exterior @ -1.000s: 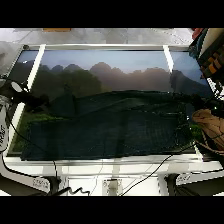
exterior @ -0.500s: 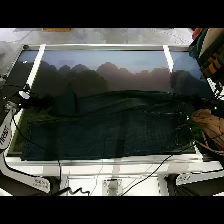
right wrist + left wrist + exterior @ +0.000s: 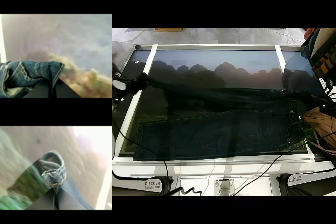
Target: Fold the clothes and pants, and hang the long-sleeved shirts on hangers.
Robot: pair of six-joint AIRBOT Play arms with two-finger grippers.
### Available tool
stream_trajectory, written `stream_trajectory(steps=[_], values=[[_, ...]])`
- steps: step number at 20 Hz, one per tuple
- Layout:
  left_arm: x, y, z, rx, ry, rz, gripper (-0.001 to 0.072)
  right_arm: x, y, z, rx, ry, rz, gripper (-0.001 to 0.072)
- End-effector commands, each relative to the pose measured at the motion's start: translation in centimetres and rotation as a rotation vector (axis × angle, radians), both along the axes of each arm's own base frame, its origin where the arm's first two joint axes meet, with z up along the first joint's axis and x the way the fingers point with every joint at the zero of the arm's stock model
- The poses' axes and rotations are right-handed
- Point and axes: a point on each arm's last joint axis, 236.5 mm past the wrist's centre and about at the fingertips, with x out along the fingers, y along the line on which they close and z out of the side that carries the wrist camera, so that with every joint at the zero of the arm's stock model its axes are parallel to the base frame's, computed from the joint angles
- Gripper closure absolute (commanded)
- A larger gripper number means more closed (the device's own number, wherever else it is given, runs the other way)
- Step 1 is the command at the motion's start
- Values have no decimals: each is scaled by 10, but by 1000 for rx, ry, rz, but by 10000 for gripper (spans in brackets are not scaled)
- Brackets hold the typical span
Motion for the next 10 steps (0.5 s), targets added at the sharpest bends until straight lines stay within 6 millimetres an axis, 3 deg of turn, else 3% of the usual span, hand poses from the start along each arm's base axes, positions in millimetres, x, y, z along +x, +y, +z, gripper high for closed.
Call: stream_trajectory(steps=[1, 3, 6, 8, 10], values=[[-35, 19, 13, 105, 109, -20, 695, 13, -3, 2, -30, -18, -59, 688], [-70, 16, -31, 146, 313, -71, 695, 23, 1, 4, -69, -34, -70, 688], [-106, 3, -91, 83, 461, -41, 695, 36, 3, 9, -105, -62, -119, 688], [-126, -4, -121, 42, 516, -21, 694, 41, 1, 12, -109, -75, -160, 688], [-142, -7, -140, 33, 563, -22, 695, 42, -6, 14, -125, -84, -182, 688]])
